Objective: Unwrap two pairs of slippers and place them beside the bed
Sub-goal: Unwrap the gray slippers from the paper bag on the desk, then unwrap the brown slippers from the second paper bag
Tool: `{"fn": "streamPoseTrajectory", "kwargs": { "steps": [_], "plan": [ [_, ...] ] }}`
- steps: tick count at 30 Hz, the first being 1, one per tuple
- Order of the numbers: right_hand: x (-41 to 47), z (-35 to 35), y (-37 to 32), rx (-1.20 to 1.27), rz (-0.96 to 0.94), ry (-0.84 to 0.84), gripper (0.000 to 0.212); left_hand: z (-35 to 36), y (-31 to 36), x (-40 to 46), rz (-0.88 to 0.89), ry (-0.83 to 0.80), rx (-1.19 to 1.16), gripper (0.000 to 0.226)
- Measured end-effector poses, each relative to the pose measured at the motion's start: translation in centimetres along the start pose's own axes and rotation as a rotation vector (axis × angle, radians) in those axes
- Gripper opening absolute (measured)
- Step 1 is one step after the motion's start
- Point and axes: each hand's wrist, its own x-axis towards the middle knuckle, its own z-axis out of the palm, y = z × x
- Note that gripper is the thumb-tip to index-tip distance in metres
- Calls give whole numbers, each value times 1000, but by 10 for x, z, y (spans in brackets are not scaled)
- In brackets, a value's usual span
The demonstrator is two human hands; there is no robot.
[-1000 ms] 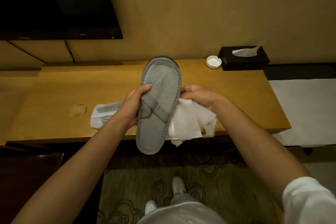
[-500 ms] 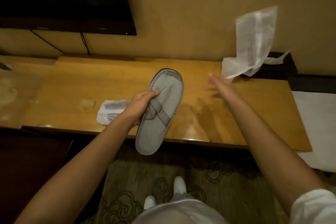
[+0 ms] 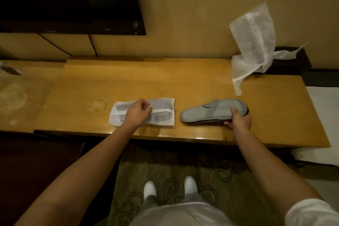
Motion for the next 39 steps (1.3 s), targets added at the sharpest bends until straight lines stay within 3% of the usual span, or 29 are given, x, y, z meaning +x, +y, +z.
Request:
{"fn": "streamPoseTrajectory", "kwargs": {
  "steps": [2,7,12,15,22,26,29,31,33,35,37,39],
  "plan": [
    [-8,1,17,-72,5,101,64,-14,-25,9,30,-56,166,33],
    [-29,13,34,-721,-166,332,82,-27,-59,22,257,-297,637,85],
    [-59,40,27,-871,-470,319,85,-26,-79,30,275,-421,888,108],
    [-87,64,38,-937,-611,182,80,-22,-79,34,299,-361,880,104],
    [-140,116,65,-965,-599,-117,74,-32,-71,46,539,-283,951,69],
    [-161,137,39,-913,-610,-263,74,-64,-67,50,463,-252,625,37],
    [-192,143,5,-655,-583,-552,77,-98,-61,36,395,-306,153,20],
    [-217,144,-17,-571,-530,-761,69,-115,-53,13,241,-344,-235,19],
    [-238,149,-33,-565,-568,-856,60,-125,-45,-10,161,-373,-574,32],
    [-256,155,-39,-553,-625,-876,56,-129,-39,-26,109,-415,-898,51],
    [-266,161,-35,-516,-667,-875,47,-132,-30,-35,48,-443,-1156,48],
    [-270,163,-29,-456,-670,-849,41,-133,-17,-43,36,-444,-1248,47]
  ]
}}
